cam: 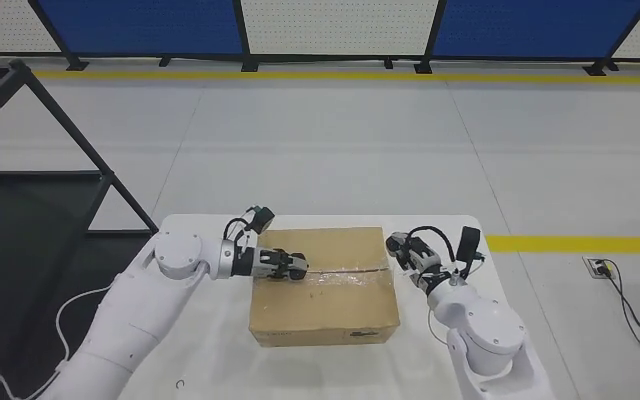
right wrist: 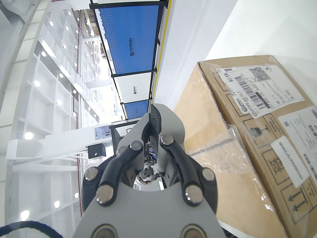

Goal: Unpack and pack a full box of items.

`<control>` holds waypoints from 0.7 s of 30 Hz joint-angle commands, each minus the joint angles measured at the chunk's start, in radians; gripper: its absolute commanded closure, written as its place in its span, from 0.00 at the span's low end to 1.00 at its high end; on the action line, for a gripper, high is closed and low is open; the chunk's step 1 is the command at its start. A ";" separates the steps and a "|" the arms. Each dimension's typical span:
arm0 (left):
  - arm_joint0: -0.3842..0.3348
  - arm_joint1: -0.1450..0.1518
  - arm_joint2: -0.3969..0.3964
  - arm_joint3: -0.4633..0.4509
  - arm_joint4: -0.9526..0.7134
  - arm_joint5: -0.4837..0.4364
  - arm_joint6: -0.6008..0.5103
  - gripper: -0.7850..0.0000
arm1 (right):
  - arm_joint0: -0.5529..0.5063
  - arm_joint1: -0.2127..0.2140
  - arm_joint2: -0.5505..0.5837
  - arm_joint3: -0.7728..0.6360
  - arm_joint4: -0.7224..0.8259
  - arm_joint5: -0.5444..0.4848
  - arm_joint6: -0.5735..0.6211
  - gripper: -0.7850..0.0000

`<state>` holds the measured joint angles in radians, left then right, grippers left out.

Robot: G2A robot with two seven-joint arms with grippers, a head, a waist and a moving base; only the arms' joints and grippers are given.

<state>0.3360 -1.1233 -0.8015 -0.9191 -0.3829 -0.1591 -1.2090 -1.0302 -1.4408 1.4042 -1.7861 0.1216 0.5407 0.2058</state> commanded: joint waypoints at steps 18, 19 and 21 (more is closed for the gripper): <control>0.000 -0.003 -0.012 0.040 0.083 0.087 0.033 1.00 | -0.003 0.010 0.002 -0.002 0.009 -0.007 0.009 1.00; 0.005 -0.001 -0.017 0.036 0.085 0.087 0.032 1.00 | -0.003 0.010 0.002 -0.001 0.010 -0.008 0.009 1.00; 0.014 0.005 -0.031 0.028 0.088 0.089 0.036 1.00 | -0.003 0.011 0.003 -0.001 0.012 -0.009 0.009 1.00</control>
<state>0.3456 -1.1209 -0.8264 -0.8874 -0.2969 -0.0705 -1.1751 -1.0332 -1.4299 1.4068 -1.7869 0.1321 0.5325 0.2154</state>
